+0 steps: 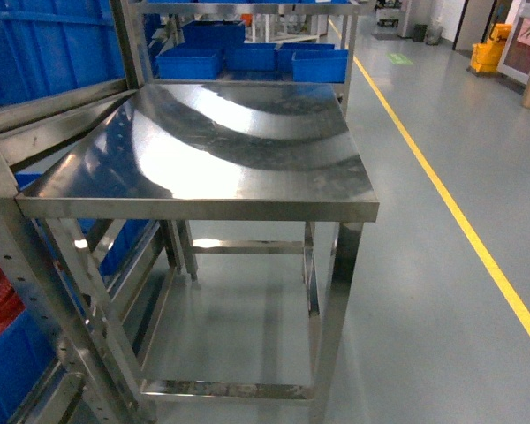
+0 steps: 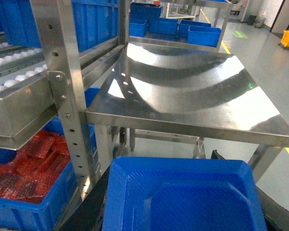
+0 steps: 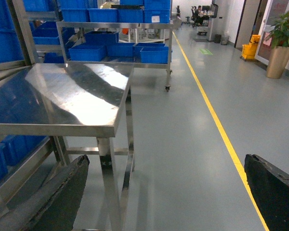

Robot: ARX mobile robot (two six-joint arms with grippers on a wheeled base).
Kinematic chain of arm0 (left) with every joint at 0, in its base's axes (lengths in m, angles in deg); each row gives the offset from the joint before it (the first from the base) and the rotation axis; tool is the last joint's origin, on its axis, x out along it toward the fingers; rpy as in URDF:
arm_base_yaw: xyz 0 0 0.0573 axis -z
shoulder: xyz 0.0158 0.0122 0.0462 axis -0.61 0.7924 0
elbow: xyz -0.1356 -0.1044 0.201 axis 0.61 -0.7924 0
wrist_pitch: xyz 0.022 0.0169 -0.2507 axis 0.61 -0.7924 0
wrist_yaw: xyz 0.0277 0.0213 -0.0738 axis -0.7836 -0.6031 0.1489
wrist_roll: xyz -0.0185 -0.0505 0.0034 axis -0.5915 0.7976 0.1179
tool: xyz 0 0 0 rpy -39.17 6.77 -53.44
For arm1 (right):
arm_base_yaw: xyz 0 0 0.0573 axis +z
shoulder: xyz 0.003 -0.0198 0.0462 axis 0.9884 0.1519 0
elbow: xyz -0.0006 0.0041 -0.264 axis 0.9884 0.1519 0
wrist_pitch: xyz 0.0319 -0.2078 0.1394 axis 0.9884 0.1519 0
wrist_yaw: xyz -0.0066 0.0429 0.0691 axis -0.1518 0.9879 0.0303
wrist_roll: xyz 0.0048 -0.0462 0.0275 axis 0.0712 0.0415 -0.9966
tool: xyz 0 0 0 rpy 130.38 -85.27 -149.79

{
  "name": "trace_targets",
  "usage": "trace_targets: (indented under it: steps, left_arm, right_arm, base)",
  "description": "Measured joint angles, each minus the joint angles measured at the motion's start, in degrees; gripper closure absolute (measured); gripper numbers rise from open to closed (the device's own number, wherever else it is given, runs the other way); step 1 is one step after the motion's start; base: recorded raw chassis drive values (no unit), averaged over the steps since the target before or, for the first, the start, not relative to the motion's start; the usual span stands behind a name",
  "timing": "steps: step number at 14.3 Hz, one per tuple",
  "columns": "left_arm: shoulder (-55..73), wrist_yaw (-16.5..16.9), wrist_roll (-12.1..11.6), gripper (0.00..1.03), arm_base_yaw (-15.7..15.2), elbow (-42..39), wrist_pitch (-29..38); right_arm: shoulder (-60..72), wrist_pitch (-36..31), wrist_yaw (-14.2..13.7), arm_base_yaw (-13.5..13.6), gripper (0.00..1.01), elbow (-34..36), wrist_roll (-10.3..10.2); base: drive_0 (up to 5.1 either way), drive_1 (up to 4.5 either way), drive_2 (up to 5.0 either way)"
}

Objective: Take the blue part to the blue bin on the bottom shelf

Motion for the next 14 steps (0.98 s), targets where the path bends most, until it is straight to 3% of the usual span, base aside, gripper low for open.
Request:
trace_targets:
  steps: [3, 14]
  left_arm:
    - [0.02, -0.02, 0.00, 0.59, -0.02, 0.00, -0.02]
    - [0.00, -0.04, 0.00, 0.59, -0.02, 0.00, 0.04]
  right_arm:
    - [0.00, -0.02, 0.02, 0.00, 0.03, 0.00, 0.02]
    - [0.00, -0.04, 0.02, 0.00, 0.03, 0.00, 0.02]
  base:
    - [0.0, 0.00, 0.0]
    - [-4.7, 1.42, 3.6]
